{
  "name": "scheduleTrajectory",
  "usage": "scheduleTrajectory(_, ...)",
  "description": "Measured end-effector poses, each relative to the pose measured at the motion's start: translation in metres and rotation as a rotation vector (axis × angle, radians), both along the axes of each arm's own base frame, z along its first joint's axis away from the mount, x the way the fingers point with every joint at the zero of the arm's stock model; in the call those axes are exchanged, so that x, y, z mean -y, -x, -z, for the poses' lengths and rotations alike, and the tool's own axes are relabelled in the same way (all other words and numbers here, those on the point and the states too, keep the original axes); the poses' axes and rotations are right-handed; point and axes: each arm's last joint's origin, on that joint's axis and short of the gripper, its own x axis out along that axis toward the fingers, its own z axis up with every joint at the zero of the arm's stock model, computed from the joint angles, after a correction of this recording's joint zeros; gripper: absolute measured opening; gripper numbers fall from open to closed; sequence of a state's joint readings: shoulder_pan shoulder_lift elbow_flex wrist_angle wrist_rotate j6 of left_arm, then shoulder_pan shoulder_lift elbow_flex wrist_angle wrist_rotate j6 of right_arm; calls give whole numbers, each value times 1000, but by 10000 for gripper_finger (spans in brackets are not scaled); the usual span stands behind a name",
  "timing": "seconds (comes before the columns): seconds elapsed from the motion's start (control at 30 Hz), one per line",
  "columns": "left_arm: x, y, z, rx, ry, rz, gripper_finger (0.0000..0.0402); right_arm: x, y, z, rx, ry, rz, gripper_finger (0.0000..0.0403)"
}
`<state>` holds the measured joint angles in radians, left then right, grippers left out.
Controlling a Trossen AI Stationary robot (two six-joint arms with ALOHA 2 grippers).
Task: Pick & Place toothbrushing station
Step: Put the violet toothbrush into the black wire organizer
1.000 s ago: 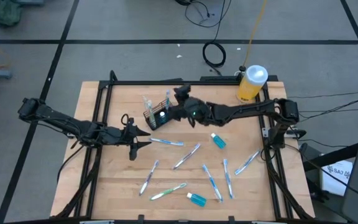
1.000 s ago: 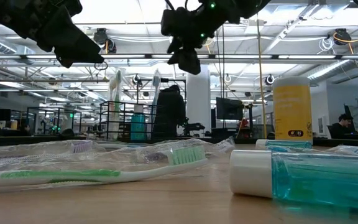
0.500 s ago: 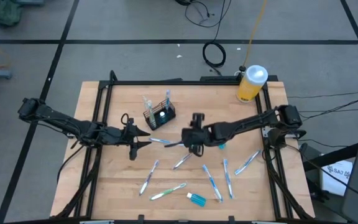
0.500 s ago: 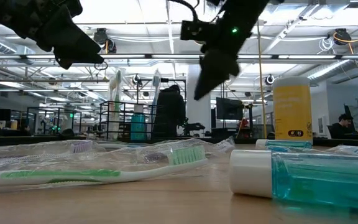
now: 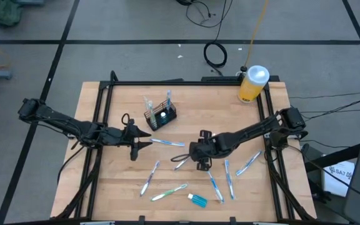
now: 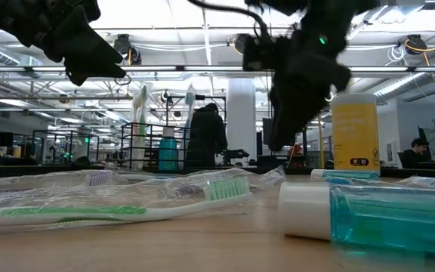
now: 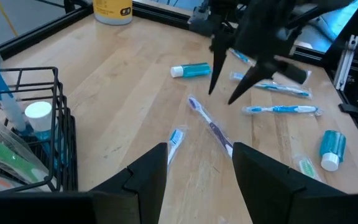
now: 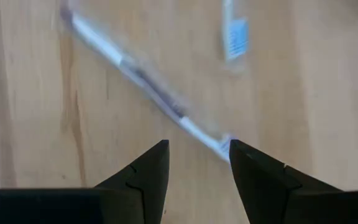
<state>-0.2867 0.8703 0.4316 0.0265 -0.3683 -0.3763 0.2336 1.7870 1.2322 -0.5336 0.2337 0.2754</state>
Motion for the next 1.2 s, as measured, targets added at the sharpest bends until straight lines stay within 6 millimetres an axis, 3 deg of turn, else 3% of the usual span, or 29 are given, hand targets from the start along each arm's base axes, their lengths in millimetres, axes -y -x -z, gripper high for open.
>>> scheduleTrajectory(0.3,0,0,0,0,0,-1,189,14,14,38,60,129,-1,179)
scheduleTrajectory(0.63,0,0,0,-2,-14,5,189,26,12,40,68,168,-16,228)
scheduleTrajectory(0.93,0,0,0,-2,-14,5,189,26,17,36,125,-46,350,224)
scheduleTrajectory(1.2,0,0,0,-2,-14,4,189,33,17,23,231,-141,568,216)
